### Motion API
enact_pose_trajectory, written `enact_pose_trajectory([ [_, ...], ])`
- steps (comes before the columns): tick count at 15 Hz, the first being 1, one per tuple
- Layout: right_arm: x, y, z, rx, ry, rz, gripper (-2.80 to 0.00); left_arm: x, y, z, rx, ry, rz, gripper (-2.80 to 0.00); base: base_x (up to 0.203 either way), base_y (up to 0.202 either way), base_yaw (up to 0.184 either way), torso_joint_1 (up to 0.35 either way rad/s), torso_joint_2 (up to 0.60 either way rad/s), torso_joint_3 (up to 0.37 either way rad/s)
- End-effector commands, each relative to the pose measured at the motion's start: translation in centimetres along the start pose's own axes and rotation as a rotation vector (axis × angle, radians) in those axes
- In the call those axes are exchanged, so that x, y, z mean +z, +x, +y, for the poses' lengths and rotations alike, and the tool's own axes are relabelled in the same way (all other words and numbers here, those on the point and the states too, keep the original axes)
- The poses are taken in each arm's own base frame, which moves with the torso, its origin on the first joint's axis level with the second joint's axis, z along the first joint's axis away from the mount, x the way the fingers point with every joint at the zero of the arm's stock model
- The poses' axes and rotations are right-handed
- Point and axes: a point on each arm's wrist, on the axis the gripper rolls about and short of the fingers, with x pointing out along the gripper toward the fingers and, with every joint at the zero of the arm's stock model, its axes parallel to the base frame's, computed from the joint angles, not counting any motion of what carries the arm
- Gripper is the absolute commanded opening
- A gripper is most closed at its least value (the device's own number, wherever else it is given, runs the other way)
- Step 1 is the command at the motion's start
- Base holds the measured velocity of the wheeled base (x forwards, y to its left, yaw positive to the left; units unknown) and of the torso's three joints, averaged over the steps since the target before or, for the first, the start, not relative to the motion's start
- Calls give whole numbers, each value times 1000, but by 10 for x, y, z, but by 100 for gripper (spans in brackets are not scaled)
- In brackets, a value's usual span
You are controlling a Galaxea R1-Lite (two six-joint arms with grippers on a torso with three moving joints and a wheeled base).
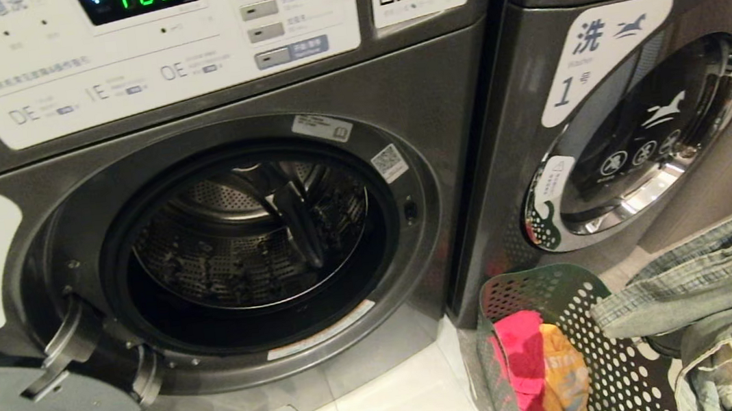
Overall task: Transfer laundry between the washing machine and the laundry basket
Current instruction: Pick a cloth and place it into the basket
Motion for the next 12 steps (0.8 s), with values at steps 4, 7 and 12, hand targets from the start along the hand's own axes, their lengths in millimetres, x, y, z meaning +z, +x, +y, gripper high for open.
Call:
enact_pose_trajectory([
  [4,-37,60,15,-10,-22,262,-280,-3,1,0,2,-1,9,-280,0,0,-44,0,2,1],
  [7,-23,80,24,49,-23,197,-280,-3,1,0,1,-1,9,-280,0,0,0,0,0,0],
  [12,-17,100,31,67,-108,196,-280,-3,1,0,0,-1,9,-280,0,0,0,0,0,0],
])
